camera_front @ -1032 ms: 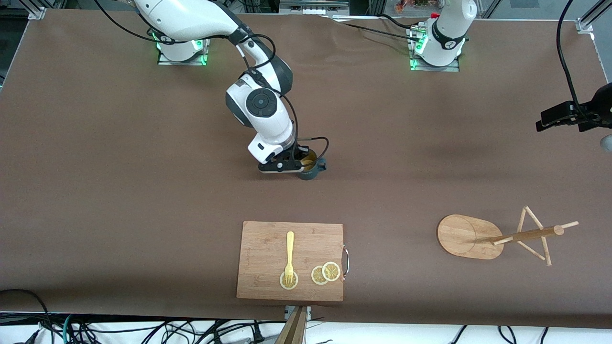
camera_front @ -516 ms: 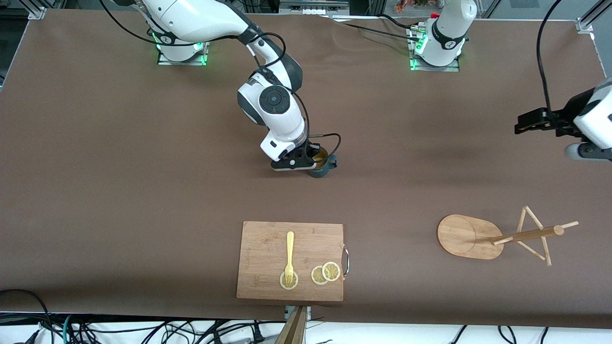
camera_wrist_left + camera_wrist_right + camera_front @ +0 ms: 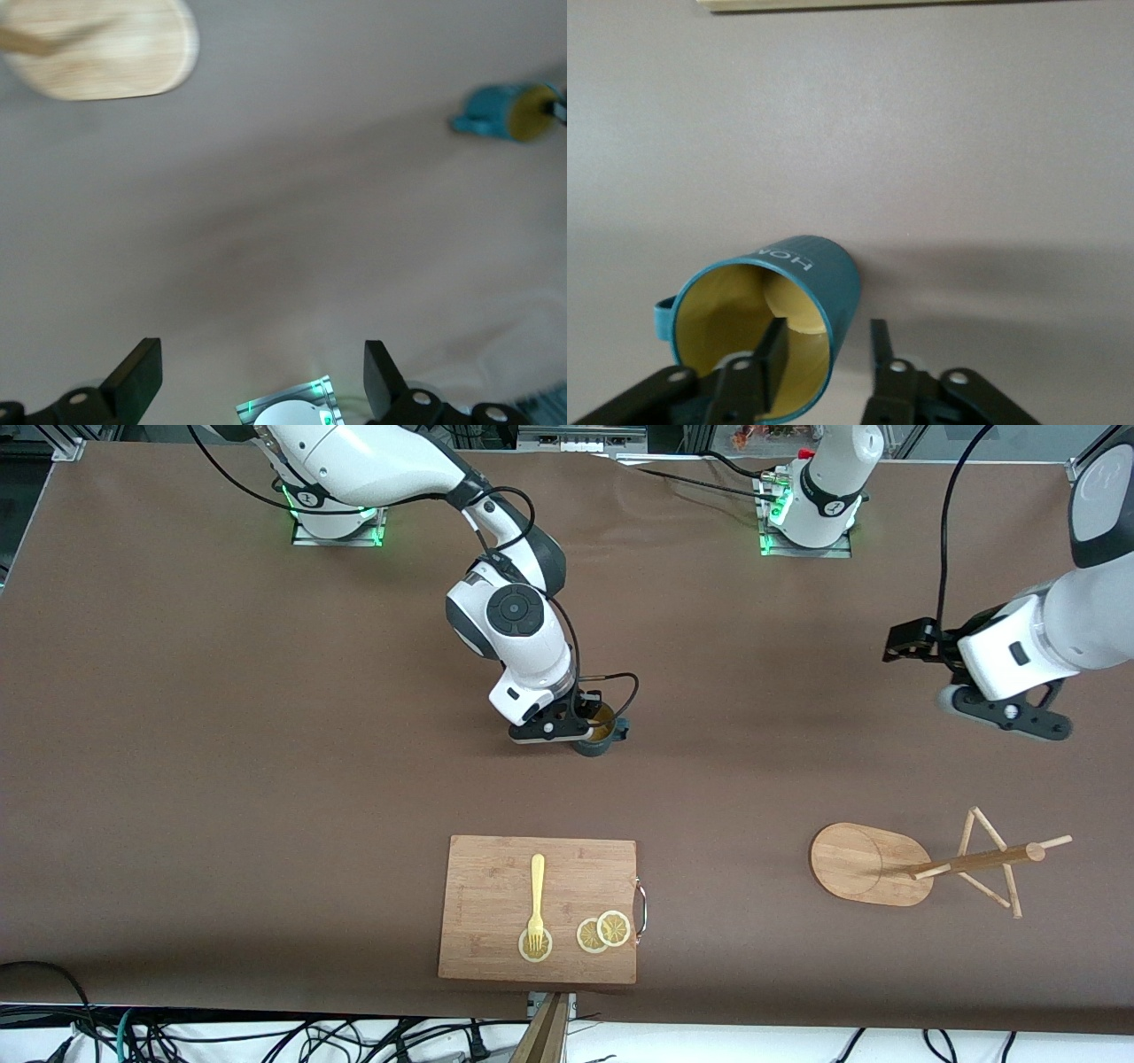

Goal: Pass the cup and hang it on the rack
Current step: 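Set the teal mug upright mid-table with the right gripper while the left gripper approaches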

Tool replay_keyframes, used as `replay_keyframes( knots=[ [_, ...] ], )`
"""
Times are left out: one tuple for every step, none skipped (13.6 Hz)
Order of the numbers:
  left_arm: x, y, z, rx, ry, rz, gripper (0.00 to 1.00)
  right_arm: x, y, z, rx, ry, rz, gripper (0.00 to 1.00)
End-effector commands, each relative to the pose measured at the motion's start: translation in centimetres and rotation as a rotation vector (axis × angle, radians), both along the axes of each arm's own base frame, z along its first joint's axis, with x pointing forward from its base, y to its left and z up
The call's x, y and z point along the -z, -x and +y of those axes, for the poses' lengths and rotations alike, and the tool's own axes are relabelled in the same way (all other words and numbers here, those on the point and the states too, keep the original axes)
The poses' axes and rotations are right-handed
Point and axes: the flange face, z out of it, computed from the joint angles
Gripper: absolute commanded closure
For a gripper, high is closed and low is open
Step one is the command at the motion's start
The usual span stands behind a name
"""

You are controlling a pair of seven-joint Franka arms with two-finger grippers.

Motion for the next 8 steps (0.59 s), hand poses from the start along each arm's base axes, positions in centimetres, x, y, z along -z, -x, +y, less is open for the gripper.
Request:
replay_keyframes(
  knots=[
    [2.8, 0.4, -0.1, 0.214, 0.185, 0.011, 0.00, -2.3, -0.9, -0.1, 0.005, -0.002, -0.040, 0.00],
    [3.9, 0.4, -0.3, 0.263, 0.227, -0.001, 0.00, -3.6, -1.6, -1.1, 0.021, 0.006, -0.046, 0.00],
    [4.7, 0.5, -0.7, 0.284, 0.268, -0.002, 0.00, -5.5, -1.9, -2.0, 0.030, 0.030, -0.036, 0.00],
    [5.7, 0.6, -1.2, 0.303, 0.324, -0.004, 0.00, -7.3, -2.9, -3.9, 0.053, 0.053, -0.028, 0.00],
    [7.7, 0.8, -1.8, 0.341, 0.410, -0.022, 0.00, -9.6, -4.0, -6.1, 0.086, 0.067, -0.026, 0.00],
    [10.2, 1.0, -2.5, 0.380, 0.517, -0.064, 0.00, -11.7, -4.9, -8.5, 0.118, 0.093, -0.012, 0.00],
    [12.6, 1.3, -2.9, 0.409, 0.590, -0.111, 0.00, -13.6, -5.8, -11.1, 0.151, 0.115, -0.004, 0.00],
    [14.4, 1.5, -3.3, 0.423, 0.634, -0.162, 0.00, -15.2, -7.2, -14.6, 0.190, 0.142, 0.000, 0.00]
  ],
)
